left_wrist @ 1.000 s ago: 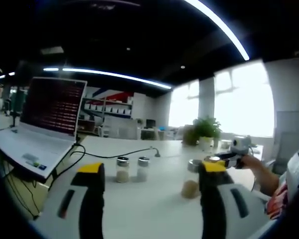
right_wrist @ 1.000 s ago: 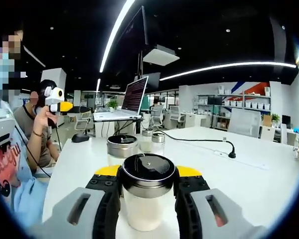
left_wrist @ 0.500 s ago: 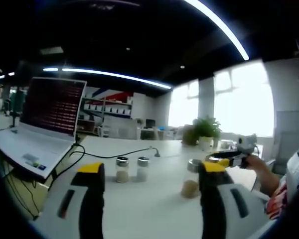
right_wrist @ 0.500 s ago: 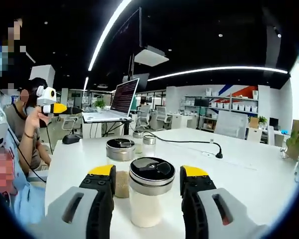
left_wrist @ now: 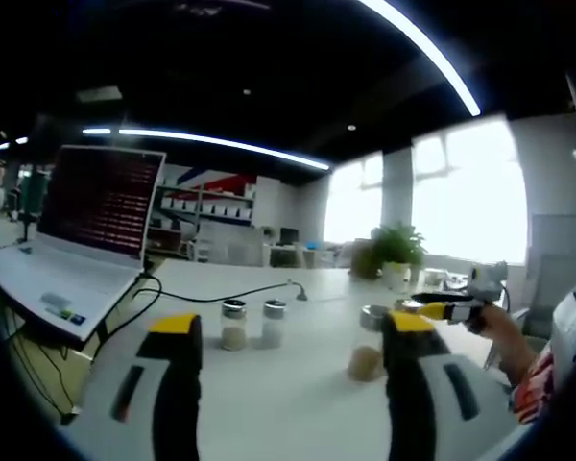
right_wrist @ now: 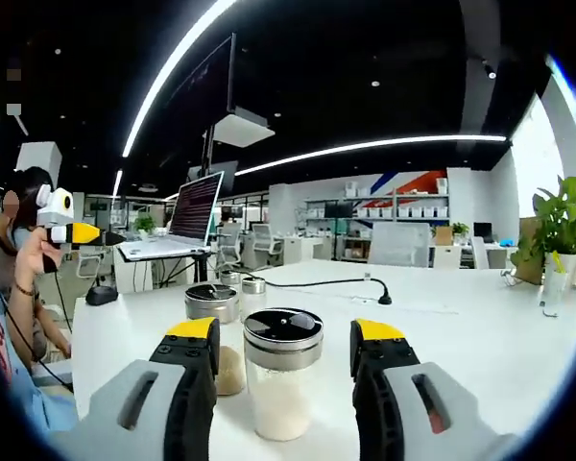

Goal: Rotate the seasoning bottle until the label or dispensing opening points toward the visible target arrow and the bottle remains upright within the marked orientation range

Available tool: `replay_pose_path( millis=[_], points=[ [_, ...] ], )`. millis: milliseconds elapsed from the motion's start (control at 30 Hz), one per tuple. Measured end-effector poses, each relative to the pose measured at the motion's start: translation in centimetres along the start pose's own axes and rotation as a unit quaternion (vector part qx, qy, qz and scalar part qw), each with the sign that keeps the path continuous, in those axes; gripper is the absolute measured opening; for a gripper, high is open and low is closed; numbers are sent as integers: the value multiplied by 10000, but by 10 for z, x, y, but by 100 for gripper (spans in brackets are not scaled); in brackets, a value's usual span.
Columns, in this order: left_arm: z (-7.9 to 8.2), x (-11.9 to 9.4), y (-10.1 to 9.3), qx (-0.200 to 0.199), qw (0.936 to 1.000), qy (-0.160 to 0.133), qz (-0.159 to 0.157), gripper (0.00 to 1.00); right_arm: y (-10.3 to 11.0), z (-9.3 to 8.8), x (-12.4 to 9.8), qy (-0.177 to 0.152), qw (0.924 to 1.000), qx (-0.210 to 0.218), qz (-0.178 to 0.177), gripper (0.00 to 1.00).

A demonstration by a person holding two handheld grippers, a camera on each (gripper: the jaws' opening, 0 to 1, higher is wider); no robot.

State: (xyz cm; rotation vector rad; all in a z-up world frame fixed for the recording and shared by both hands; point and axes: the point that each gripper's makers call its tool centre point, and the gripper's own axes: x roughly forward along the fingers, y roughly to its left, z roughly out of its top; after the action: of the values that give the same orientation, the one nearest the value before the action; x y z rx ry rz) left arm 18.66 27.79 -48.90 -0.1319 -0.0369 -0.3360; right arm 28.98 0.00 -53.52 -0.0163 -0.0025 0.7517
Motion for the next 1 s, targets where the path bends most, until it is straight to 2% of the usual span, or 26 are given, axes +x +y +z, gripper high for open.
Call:
replay_pose_path(
  millis=[167, 267, 433, 533, 700, 767, 1000],
  points=[
    [-1, 1, -1, 7, 10000, 12, -26, 81, -2, 2, 2, -63, 9995, 134, -284, 56],
    [0, 1, -1, 9, 10000, 8, -11, 81, -1, 0, 5, -1, 9990, -8, -457, 59],
    [0, -1, 1, -21, 10000, 5, -24, 81, 6, -2, 13, -37, 9987, 60, -500, 58],
    [2, -4, 3, -59, 10000, -31, -31, 81, 14, -8, 18, 37, 9987, -85, -508, 58],
    [4, -5, 6, -65, 9999, -80, 33, 81, 6, -6, 21, -143, 9969, 159, -757, 56],
    [3, -5, 6, -80, 9999, -72, 19, 81, -3, -8, 22, -35, 9950, -50, -1000, 56],
    [3, -5, 7, -70, 10000, -56, 28, 81, -3, -10, 27, -66, 9950, -13, -993, 51]
  ],
)
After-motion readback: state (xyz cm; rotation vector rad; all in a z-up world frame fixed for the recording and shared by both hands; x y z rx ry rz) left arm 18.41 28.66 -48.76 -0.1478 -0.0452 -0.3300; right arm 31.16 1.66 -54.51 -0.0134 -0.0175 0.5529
